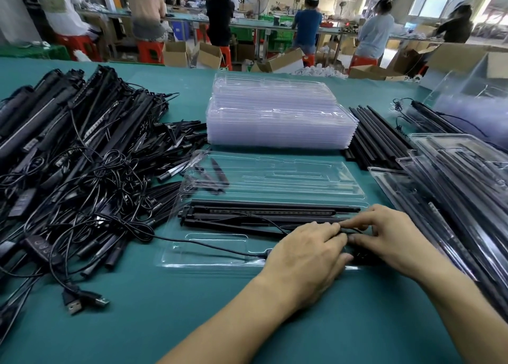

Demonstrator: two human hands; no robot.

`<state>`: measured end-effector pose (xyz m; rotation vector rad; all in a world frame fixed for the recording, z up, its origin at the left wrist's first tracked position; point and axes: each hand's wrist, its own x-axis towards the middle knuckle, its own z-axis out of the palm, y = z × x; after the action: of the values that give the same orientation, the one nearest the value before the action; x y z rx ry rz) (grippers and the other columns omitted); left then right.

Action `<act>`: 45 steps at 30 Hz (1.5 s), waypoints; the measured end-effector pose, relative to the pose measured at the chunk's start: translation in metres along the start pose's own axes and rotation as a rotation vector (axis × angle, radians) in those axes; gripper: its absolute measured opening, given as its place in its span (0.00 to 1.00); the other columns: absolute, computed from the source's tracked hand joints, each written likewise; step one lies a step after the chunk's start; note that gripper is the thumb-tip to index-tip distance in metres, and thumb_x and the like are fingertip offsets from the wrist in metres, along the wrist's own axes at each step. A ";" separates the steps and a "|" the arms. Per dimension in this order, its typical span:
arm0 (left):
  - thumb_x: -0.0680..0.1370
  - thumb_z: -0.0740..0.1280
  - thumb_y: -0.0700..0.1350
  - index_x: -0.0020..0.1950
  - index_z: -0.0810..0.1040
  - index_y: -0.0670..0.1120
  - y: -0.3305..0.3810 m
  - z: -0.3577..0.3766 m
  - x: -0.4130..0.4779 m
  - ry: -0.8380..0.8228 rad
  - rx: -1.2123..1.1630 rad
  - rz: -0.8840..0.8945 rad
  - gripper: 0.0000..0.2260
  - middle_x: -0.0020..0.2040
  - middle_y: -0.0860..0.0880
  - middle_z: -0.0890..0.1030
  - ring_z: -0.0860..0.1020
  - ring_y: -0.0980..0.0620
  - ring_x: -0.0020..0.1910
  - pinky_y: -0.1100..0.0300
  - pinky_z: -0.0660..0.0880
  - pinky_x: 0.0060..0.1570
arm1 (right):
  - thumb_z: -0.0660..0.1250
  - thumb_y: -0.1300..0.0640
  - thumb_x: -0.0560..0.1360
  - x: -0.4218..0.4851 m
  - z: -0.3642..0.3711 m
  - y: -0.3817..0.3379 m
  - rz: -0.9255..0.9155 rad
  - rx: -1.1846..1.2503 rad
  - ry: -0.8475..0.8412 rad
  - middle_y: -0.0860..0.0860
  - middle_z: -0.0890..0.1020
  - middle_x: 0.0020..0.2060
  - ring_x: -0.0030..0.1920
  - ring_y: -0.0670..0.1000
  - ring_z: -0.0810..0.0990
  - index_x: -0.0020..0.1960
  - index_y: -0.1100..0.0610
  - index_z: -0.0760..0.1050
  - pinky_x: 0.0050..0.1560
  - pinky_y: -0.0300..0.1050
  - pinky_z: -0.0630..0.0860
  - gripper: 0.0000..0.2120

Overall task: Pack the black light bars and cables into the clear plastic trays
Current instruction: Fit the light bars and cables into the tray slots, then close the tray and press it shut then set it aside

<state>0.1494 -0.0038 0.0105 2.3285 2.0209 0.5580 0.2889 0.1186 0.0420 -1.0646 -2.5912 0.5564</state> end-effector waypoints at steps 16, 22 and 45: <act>0.83 0.53 0.58 0.76 0.67 0.56 0.001 0.002 -0.006 0.031 0.140 0.082 0.22 0.71 0.40 0.71 0.70 0.41 0.67 0.50 0.67 0.67 | 0.66 0.53 0.78 0.050 -0.017 0.007 0.268 -0.015 0.110 0.53 0.83 0.56 0.57 0.53 0.80 0.66 0.56 0.77 0.60 0.45 0.70 0.17; 0.83 0.57 0.58 0.76 0.66 0.55 -0.001 0.002 -0.007 0.010 0.073 0.070 0.22 0.72 0.39 0.70 0.68 0.41 0.68 0.49 0.67 0.68 | 0.70 0.48 0.75 0.102 0.005 0.018 0.539 0.425 0.097 0.59 0.75 0.63 0.58 0.53 0.73 0.74 0.61 0.64 0.52 0.47 0.71 0.33; 0.84 0.56 0.56 0.78 0.63 0.57 0.000 0.000 -0.006 -0.012 0.108 0.050 0.21 0.75 0.42 0.67 0.65 0.43 0.71 0.51 0.61 0.71 | 0.59 0.64 0.77 -0.017 -0.031 0.027 0.405 1.114 0.221 0.60 0.81 0.52 0.51 0.52 0.80 0.45 0.61 0.80 0.57 0.41 0.78 0.10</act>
<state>0.1485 -0.0096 0.0093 2.4421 2.0430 0.4460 0.3288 0.1316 0.0556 -1.0798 -1.4224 1.5876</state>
